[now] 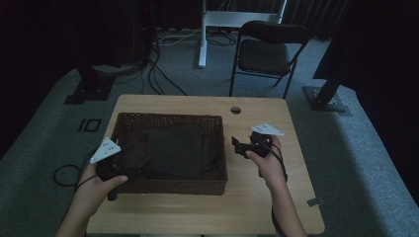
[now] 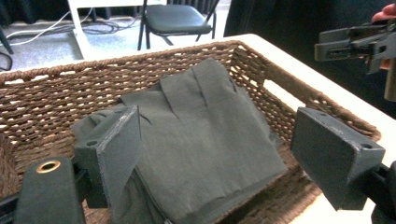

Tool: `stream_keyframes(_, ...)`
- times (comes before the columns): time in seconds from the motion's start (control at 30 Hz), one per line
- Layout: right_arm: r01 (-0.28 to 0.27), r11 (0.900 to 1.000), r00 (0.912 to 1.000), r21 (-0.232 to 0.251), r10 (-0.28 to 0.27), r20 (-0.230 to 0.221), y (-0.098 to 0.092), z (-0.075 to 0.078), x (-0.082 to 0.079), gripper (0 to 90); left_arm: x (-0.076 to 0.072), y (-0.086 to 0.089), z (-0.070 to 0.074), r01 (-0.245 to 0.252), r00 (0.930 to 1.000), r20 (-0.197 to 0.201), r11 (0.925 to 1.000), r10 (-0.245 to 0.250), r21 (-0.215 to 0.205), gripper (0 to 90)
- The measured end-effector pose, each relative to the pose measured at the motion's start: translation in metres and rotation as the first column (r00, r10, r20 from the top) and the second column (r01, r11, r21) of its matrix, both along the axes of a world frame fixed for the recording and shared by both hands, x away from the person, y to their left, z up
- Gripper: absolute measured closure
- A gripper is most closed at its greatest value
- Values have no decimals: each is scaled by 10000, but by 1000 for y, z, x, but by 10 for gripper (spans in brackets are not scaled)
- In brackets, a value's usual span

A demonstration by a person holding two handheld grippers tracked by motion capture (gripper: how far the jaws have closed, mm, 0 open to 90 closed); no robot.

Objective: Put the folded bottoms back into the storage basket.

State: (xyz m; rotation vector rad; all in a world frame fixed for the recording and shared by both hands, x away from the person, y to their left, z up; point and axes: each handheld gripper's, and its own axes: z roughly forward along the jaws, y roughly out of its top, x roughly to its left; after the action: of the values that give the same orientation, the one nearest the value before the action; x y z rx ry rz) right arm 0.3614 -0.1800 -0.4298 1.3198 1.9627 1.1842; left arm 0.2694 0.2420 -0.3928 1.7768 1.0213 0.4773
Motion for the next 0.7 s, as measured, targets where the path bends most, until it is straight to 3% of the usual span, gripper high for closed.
stream_keyframes(0.23,249,9997,9997,-46,-250,-80,-15,-9,-7,137,-18,5,-4,-43,9997,244,10000,42,42,170)
stream_keyframes(0.7,733,9973,9970,50,-731,-258,-48,-29,-23,137,-55,17,-20,-235,9979,590,9990,258,-389,169)
